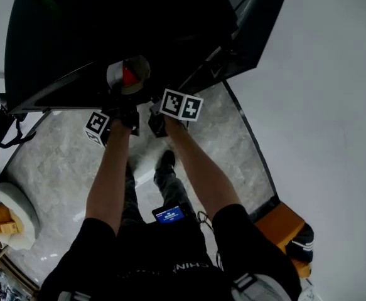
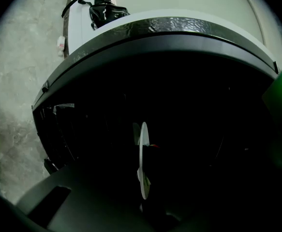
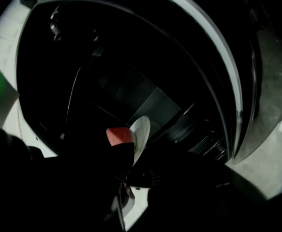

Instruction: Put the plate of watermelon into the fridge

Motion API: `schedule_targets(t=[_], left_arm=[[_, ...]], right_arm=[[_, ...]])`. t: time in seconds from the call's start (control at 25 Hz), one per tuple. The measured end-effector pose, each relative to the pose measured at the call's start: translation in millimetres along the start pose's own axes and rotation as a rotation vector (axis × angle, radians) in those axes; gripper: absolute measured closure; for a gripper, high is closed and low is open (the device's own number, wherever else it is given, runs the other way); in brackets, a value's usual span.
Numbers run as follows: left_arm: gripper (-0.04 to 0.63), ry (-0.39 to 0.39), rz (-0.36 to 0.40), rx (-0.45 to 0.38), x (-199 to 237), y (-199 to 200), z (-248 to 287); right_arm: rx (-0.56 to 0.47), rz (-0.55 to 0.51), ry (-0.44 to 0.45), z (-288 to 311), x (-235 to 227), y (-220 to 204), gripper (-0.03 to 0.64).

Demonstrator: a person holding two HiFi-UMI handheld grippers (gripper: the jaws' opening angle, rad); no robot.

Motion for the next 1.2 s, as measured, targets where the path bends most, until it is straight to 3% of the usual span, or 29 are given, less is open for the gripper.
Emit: schedule_targets(t=[0.24,0.44,0.76,0.88,0.96,1.0,1.08,1.2], left_arm=[[0.572,-0.027,0.041,-0.017,-7.5,2.7,9.2],[0.566,-0.045,0.121,0.112,-14.0,9.0,9.8],[0.497,-0.072,0.209,0.320,-16.3,8.8,2.6],[0.495,-0.072,0.175,0.330,-16.8,5.6,4.7],[0.495,-0.082,0.194,0.351,-17.3,6.8,4.8],[0.495,-0.097,0.238,0.369,-19.7,6.7,4.6],[0.495,-0.093,0.394,0.407,-26.6,5.8,-1.2],[0.499,0.028,0.747,0.418,-36.1,2.5,-18.6]], right_arm=[[0.097,-0.183,-0.017,4.5,8.6,-21.9,0.549],[0.071,-0.167,-0.078,14.6,8.3,-21.3,0.558],[0.007,-0.165,-0.145,27.1,12.9,-9.1,0.569],[0.025,-0.196,-0.132,22.0,15.7,-11.4,0.571],[0.056,-0.230,-0.094,18.6,18.9,-21.5,0.571],[0.069,-0.253,-0.083,18.7,20.1,-25.5,0.571],[0.082,-0.300,-0.082,22.2,22.0,-28.4,0.572],[0.087,-0.354,-0.096,29.9,25.3,-26.7,0.574]])
Point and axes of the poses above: the fingertips, and each gripper's own axes: z forward along the fingers, x to its left, y out of its top, the point moved 10 cm from there along -z, backward along the fingers, and after that the axes turned 4 degrees about z, right-handed, at the moved point
